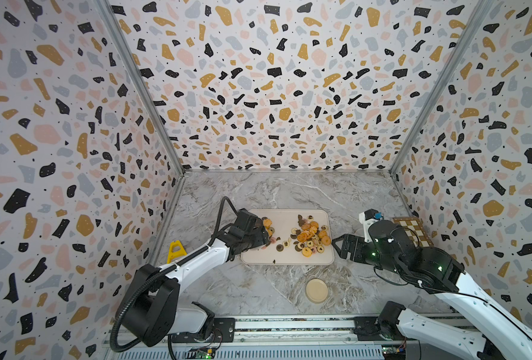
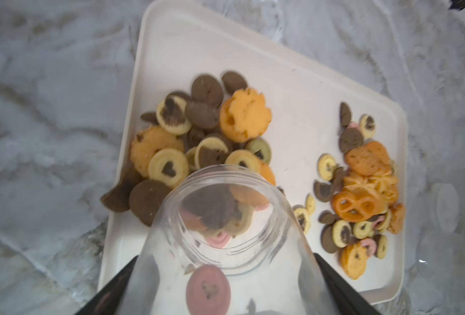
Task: Pour the cookies out of the jar
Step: Pour the cookies in the jar onto the tray.
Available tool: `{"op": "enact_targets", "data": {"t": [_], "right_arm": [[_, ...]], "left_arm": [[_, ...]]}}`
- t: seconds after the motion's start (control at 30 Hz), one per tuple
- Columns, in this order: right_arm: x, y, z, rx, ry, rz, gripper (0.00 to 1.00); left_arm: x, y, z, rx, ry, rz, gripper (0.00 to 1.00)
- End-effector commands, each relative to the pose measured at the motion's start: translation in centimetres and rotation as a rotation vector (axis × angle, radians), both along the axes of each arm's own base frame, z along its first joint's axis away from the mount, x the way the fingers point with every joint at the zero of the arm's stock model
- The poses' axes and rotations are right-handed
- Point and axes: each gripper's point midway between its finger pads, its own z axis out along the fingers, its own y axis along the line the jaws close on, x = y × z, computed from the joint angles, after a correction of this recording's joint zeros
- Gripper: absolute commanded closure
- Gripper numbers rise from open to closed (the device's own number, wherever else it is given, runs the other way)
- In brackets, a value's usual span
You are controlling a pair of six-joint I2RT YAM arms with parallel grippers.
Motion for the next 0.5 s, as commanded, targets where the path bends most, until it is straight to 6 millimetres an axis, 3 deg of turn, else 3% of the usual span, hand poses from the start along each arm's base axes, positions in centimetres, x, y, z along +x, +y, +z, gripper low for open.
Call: {"op": "enact_targets", "data": {"t": [0.0, 0.17, 0.33, 0.47], "right_arm": [[0.2, 0.0, 0.5, 0.011, -0.014, -0.006, 0.08], [0.2, -0.3, 0.7, 0.010, -0.021, -0.014, 0.08], [0.1, -0.2, 0.0, 0.011, -0.013, -0.013, 0.08], [0.3, 0.2, 0.0, 0.006, -0.009, -0.003, 0.08]], "left_arm": [[2.3, -1.1, 4.3, -0.074, -0.121, 0.003, 1.00], [3.1, -1.4, 8.0, -0.070, -0.176, -0.017, 1.00], [1.1, -0.8, 4.4, -0.097, -0.096, 0.016, 1.00], [1.6, -1.2, 4.6, -0.124, -0.112, 0.024, 1.00]]}}
